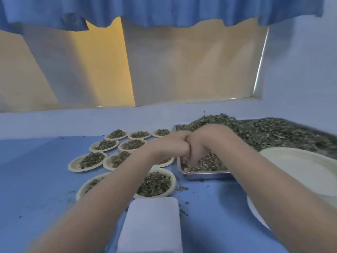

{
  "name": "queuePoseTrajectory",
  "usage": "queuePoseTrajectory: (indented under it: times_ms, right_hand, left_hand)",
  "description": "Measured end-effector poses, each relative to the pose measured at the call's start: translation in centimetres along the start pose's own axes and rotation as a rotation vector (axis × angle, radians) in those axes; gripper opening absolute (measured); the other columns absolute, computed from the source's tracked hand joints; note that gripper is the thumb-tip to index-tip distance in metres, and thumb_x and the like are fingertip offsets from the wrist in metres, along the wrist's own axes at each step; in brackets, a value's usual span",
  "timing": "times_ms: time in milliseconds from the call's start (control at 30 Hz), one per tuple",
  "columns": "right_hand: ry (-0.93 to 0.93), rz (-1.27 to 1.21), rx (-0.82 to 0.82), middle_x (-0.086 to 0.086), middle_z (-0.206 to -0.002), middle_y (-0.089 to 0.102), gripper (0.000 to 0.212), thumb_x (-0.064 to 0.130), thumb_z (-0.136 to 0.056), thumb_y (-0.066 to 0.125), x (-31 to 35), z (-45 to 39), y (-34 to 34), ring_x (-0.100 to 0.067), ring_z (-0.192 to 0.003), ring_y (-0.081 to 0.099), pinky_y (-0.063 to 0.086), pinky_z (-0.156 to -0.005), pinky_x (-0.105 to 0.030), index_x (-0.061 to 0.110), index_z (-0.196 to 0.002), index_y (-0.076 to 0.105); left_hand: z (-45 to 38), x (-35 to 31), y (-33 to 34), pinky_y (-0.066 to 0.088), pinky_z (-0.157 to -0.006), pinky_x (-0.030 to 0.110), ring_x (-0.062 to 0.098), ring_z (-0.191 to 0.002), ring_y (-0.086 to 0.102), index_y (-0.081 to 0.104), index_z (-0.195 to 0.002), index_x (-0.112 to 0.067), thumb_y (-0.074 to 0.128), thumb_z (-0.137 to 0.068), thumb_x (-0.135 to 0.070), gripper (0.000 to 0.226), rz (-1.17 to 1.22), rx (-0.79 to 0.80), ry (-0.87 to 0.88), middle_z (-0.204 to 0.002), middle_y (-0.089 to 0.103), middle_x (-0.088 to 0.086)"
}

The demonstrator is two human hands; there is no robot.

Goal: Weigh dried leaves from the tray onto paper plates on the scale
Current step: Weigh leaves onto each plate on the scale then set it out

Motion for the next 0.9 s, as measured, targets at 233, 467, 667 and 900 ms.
queuePoseTrajectory:
  times_ms: [233, 467, 667, 900]
  right_hand:
    - [0.145, -0.068, -0.068, -0.003, -0.11, 0.061, 0.037, 0.027, -0.089, 0.059, -12.6, 5.5, 5.6, -0.023, -0.094, 0.059, 0.046, -0.074, -0.031, 0.016, -0.124, 0.057]
    - [0.446, -0.232, -0.267, -0.01, -0.128, 0.056, 0.038, 0.026, -0.09, 0.051, -23.1, 8.9, 11.8, -0.029, -0.117, 0.051, 0.046, -0.093, -0.037, 0.011, -0.125, 0.053]
    - [0.559, -0.483, -0.445, -0.003, -0.065, 0.047, 0.027, 0.001, -0.088, 0.046, -26.1, 9.5, 13.5, -0.023, -0.072, 0.051, 0.029, -0.046, -0.023, 0.012, -0.064, 0.044]
    - [0.591, -0.495, -0.582, -0.015, -0.095, 0.063, 0.028, -0.009, -0.085, 0.04, -25.5, 9.3, 10.9, -0.029, -0.087, 0.059, 0.047, -0.067, -0.029, 0.005, -0.096, 0.061]
  left_hand:
    - [-5.1, -8.9, 9.2, 0.042, -0.1, 0.046, 0.028, -0.114, 0.054, 0.054, -0.12, -0.01, 0.047, -0.081, 0.005, 0.042, 0.1, 0.034, 0.147, -0.12, 0.059, 0.013]
    - [-9.1, -7.2, 14.5, 0.037, -0.061, 0.02, 0.007, -0.082, 0.046, 0.031, -0.143, -0.013, 0.056, -0.086, -0.018, 0.062, 0.068, -0.098, -0.032, -0.119, 0.051, 0.002]
    - [-9.6, -7.1, 13.8, 0.031, -0.061, 0.027, 0.021, -0.072, 0.047, 0.065, -0.098, 0.004, 0.052, -0.079, -0.001, 0.024, 0.051, -0.231, -0.035, -0.081, 0.057, 0.01]
    - [-9.1, -8.4, 11.3, 0.031, -0.052, 0.027, 0.022, -0.069, 0.046, 0.066, -0.096, 0.004, 0.045, -0.081, 0.003, 0.026, -0.014, -0.296, -0.004, -0.08, 0.056, 0.012]
Point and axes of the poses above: each hand's wrist, its own z-axis away from the middle knuckle, its own y-axis out of the palm, x = y × z, the point moved 7 cm from there along -z, towards the middle knuckle
